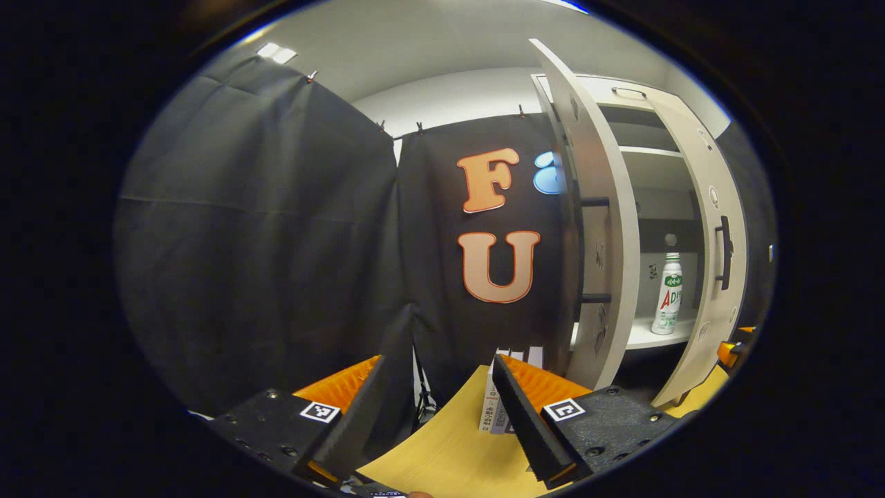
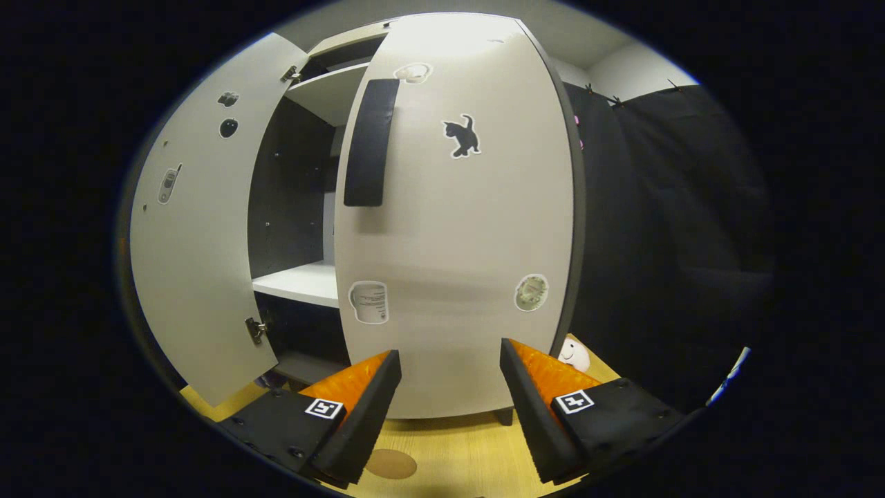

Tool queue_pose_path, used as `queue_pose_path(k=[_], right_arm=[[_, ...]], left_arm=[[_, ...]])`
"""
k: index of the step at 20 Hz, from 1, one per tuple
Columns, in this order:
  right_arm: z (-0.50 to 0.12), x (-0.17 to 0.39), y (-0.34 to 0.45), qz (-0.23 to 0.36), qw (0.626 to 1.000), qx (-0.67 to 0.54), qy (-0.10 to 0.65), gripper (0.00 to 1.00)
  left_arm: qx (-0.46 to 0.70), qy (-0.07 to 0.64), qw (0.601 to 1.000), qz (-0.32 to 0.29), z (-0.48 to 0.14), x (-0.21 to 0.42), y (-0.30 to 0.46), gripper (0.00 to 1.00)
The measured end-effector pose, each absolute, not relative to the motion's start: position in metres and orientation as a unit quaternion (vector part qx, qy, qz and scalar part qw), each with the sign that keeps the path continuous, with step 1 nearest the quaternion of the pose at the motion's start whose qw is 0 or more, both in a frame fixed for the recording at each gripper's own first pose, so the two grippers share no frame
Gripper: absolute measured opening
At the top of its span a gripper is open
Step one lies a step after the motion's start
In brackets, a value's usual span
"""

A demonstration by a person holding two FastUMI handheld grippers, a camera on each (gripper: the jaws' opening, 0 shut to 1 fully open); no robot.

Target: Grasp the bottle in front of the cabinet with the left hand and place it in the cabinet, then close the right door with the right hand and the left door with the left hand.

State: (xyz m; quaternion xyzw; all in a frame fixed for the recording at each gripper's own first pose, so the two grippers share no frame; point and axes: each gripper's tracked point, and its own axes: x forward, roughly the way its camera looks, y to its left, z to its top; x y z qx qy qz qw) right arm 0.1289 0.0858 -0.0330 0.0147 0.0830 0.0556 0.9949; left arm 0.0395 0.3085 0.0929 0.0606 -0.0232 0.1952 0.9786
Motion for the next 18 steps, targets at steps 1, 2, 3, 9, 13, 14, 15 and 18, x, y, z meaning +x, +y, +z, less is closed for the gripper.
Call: queue_pose_path(k=[1, 2, 3, 9, 13, 14, 15, 18], right_arm=[[-0.023, 0.121, 0.074, 0.047, 0.996, 0.014, 0.074, 0.95], [-0.014, 0.112, 0.062, 0.041, 0.997, 0.014, 0.066, 0.95], [-0.005, 0.102, 0.051, 0.035, 0.997, 0.013, 0.061, 0.95], [0.029, 0.063, -0.007, -0.004, 0.999, 0.018, 0.051, 0.95], [0.033, 0.049, -0.036, -0.037, 0.998, 0.0, 0.046, 0.95], [0.032, 0.047, -0.041, -0.043, 0.998, -0.003, 0.046, 0.95], [0.031, 0.044, -0.046, -0.048, 0.998, -0.003, 0.047, 0.95], [0.028, 0.038, -0.059, -0.06, 0.997, 0.005, 0.051, 0.95]], left_arm=[[0.056, -0.02, 0.98, 0.189, 0.088, 0.051, 0.306, 0.92], [0.047, -0.019, 0.982, 0.181, 0.084, 0.062, 0.303, 0.92], [0.037, -0.015, 0.985, 0.17, 0.08, 0.072, 0.299, 0.92], [0.023, 0.011, 0.988, 0.15, 0.052, 0.113, 0.294, 0.92], [0.042, 0.014, 0.988, 0.145, 0.047, 0.119, 0.292, 0.92], [0.044, 0.014, 0.989, 0.144, 0.045, 0.12, 0.292, 0.91], [0.043, 0.017, 0.989, 0.142, 0.045, 0.12, 0.292, 0.92], [0.039, 0.028, 0.991, 0.125, 0.04, 0.125, 0.286, 0.92]])
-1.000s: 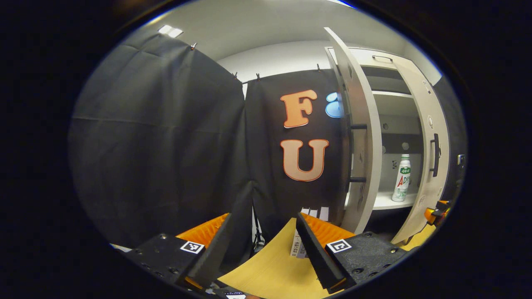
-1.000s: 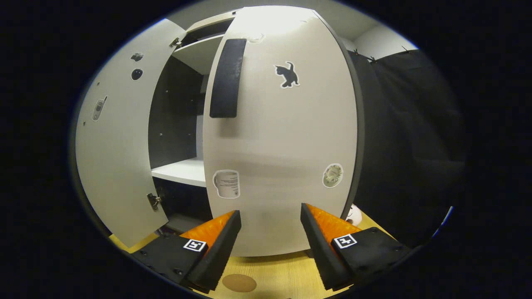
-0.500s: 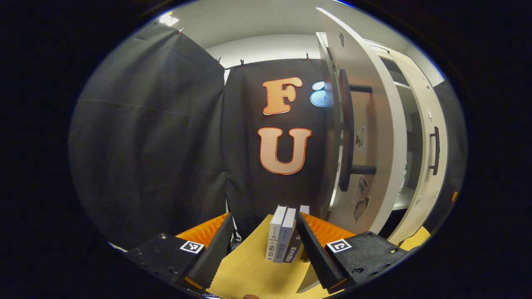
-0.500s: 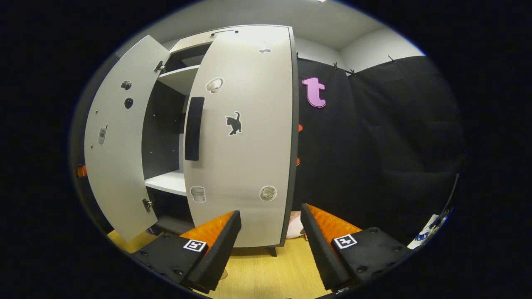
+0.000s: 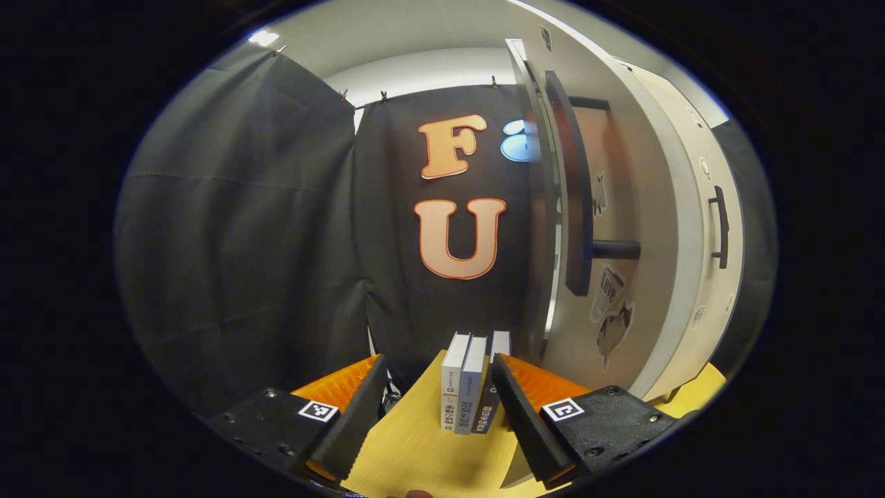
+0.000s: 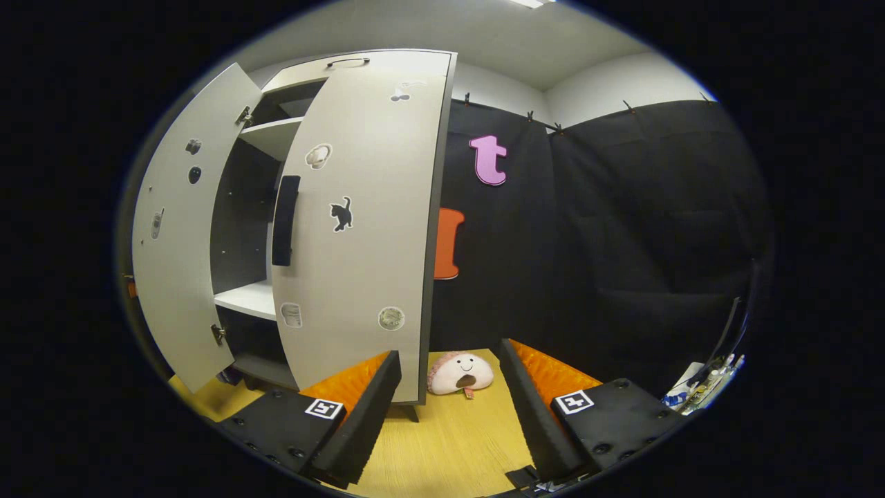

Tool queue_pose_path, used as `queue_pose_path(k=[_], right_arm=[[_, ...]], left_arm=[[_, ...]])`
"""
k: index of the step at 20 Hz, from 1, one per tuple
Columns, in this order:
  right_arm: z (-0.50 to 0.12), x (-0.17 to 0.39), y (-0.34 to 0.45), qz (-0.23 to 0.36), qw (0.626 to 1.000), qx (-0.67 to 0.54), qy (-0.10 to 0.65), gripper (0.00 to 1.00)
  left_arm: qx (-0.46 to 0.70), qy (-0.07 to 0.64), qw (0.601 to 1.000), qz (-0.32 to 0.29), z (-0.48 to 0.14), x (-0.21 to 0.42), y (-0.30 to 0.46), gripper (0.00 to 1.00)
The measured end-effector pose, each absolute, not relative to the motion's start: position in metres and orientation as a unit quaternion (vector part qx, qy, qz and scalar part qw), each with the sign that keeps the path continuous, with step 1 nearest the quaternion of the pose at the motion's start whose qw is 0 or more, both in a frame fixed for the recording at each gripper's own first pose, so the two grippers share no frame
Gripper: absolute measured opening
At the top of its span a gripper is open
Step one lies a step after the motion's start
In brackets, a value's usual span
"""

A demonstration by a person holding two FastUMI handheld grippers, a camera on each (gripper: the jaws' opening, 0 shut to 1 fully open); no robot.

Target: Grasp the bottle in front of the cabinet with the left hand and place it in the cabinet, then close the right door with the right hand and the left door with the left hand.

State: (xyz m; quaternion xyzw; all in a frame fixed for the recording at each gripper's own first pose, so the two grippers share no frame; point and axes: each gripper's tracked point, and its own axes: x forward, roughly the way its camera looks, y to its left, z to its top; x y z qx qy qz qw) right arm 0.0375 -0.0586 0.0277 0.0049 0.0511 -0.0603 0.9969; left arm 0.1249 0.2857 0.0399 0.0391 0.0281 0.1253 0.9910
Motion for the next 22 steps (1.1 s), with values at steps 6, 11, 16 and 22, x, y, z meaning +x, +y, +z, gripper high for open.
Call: queue_pose_path(k=[6, 11, 16, 22], right_arm=[[0.027, 0.031, -0.075, -0.076, 0.996, 0.01, 0.051, 0.95], [0.025, 0.021, -0.093, -0.093, 0.994, 0.007, 0.051, 0.95], [0.024, 0.01, -0.117, -0.118, 0.992, 0.015, 0.05, 0.95], [0.019, 0.004, -0.136, -0.139, 0.989, 0.011, 0.057, 0.95]], left_arm=[[0.04, 0.053, 0.993, 0.098, 0.017, 0.131, 0.247, 0.94], [0.038, 0.057, 0.996, 0.048, 0.009, 0.147, 0.188, 0.93], [0.028, 0.06, 0.998, 0.008, 0.002, 0.172, 0.137, 0.89], [0.012, 0.053, 0.997, -0.051, 0.0, 0.21, 0.075, 0.93]])
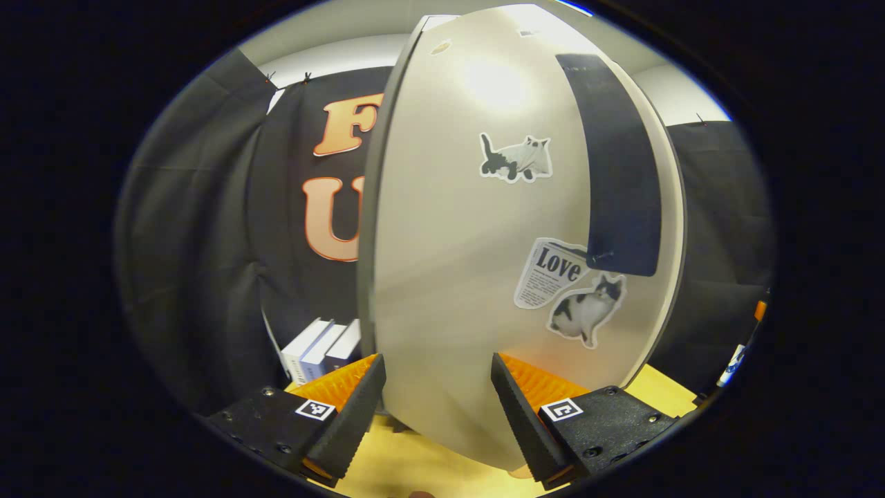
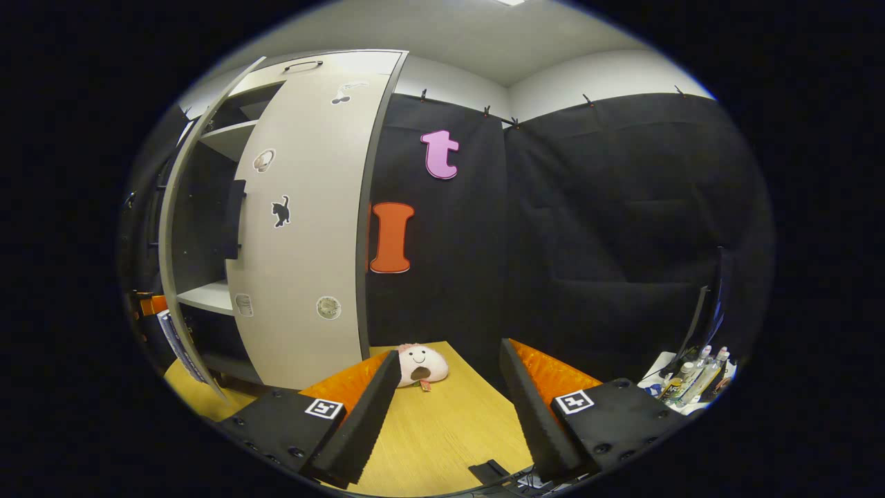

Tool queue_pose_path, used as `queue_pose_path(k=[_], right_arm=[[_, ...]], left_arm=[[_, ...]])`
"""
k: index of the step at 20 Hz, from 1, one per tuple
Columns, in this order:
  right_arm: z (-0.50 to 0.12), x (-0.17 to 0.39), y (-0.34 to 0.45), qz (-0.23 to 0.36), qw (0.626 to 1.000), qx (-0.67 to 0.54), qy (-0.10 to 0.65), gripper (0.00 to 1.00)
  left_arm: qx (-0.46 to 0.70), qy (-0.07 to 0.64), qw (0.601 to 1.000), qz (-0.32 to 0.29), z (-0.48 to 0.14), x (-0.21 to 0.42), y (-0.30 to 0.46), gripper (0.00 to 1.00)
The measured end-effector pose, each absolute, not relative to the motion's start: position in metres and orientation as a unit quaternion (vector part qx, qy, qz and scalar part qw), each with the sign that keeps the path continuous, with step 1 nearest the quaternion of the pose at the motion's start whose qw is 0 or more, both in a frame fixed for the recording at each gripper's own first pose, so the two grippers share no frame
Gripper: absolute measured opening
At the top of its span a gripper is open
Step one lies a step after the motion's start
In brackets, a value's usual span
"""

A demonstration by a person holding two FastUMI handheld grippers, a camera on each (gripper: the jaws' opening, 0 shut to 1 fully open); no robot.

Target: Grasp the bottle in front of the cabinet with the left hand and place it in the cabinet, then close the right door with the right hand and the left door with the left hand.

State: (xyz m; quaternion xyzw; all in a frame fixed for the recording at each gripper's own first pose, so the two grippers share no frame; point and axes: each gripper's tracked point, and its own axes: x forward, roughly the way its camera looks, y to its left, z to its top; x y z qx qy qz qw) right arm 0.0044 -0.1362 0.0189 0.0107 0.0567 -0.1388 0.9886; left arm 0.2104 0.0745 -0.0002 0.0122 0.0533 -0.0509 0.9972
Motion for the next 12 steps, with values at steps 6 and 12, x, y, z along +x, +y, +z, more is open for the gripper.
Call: queue_pose_path(k=[6, 12], right_arm=[[0.017, 0.007, -0.15, -0.149, 0.987, 0.003, 0.059, 0.95], [0.017, 0.015, -0.147, -0.132, 0.99, 0.014, 0.056, 0.95]], left_arm=[[0.024, 0.041, 0.998, -0.048, -0.004, 0.243, 0.065, 0.94], [0.032, 0.043, 0.998, -0.03, -0.004, 0.253, 0.054, 0.94]])
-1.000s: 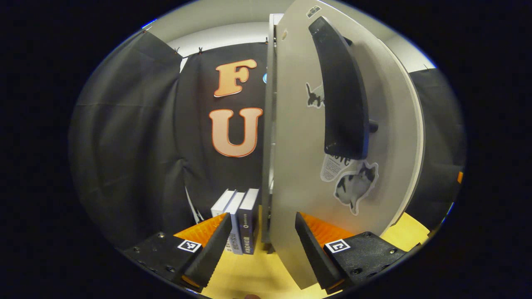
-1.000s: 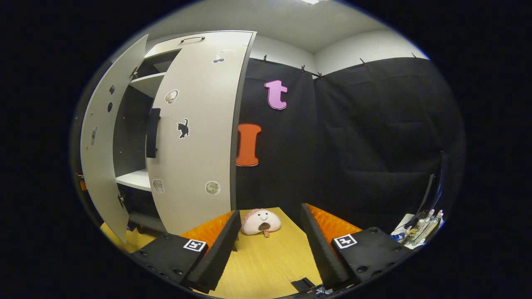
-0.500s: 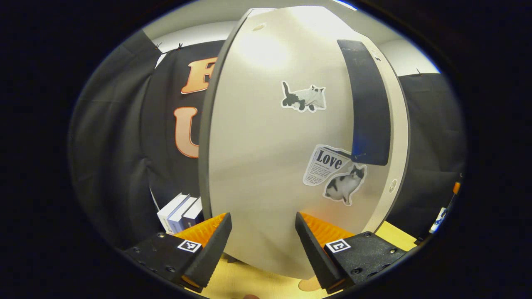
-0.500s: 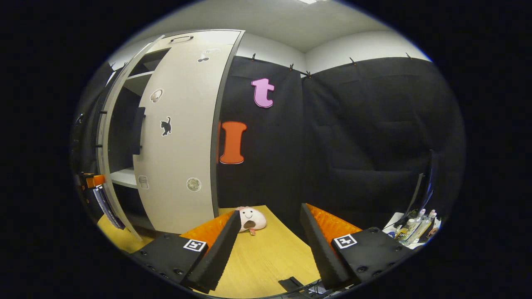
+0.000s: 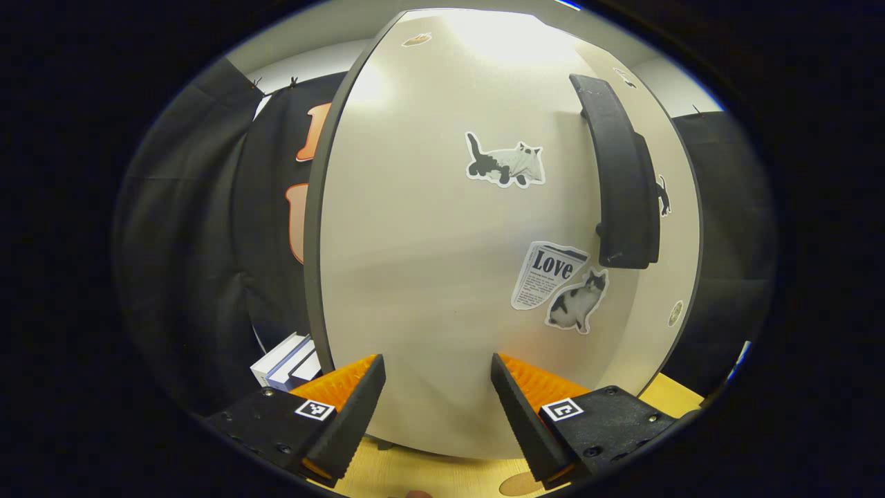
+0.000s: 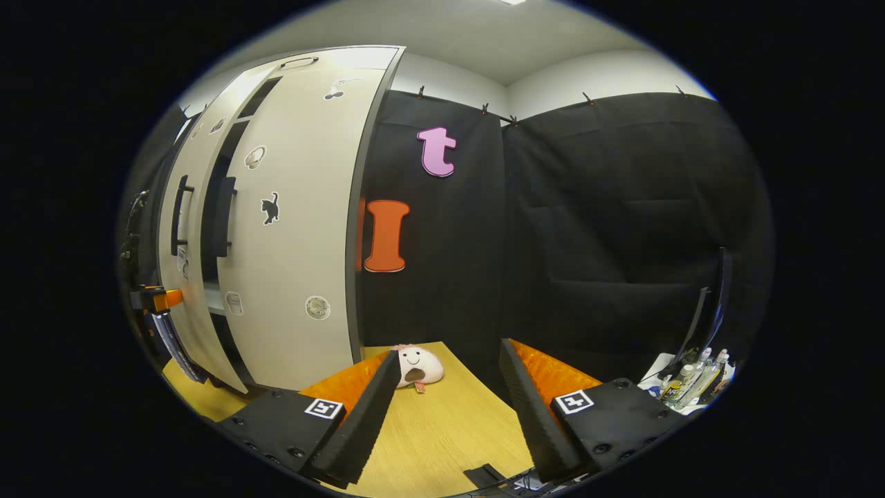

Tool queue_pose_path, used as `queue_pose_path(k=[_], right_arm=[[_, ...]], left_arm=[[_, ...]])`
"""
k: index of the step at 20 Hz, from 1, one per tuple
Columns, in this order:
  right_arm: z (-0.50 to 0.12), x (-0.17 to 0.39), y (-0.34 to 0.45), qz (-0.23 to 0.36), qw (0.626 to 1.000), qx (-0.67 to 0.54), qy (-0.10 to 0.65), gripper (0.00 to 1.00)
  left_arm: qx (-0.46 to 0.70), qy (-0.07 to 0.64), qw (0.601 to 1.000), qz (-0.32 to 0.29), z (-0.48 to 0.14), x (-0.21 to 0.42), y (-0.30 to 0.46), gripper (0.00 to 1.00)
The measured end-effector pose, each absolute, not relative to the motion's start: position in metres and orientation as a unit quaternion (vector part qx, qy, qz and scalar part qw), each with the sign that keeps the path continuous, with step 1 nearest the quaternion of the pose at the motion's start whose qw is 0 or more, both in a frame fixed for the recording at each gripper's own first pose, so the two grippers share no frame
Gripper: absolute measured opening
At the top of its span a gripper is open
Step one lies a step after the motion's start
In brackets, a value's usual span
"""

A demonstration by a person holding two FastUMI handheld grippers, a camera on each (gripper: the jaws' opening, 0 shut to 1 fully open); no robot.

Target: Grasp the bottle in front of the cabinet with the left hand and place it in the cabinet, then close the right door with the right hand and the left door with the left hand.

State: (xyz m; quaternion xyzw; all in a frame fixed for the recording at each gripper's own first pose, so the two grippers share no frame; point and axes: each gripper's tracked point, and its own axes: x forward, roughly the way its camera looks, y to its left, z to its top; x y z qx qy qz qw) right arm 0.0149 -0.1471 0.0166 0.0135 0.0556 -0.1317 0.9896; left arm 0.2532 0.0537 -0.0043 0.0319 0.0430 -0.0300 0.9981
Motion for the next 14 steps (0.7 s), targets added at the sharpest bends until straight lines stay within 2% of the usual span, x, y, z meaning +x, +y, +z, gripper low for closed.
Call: queue_pose_path(k=[5, 10, 14], right_arm=[[0.029, 0.03, -0.136, -0.087, 0.995, 0.011, 0.052, 0.95], [0.045, 0.046, -0.103, -0.014, 0.997, 0.043, 0.067, 0.95], [0.076, 0.059, -0.08, 0.035, 0.997, 0.058, 0.048, 0.95]], left_arm=[[0.017, 0.072, 0.997, -0.01, -0.01, 0.226, 0.064, 0.94], [0.008, 0.064, 0.997, 0.041, 0.042, 0.161, 0.115, 0.94], [0.007, 0.032, 0.997, 0.074, 0.093, 0.116, 0.153, 0.94]])
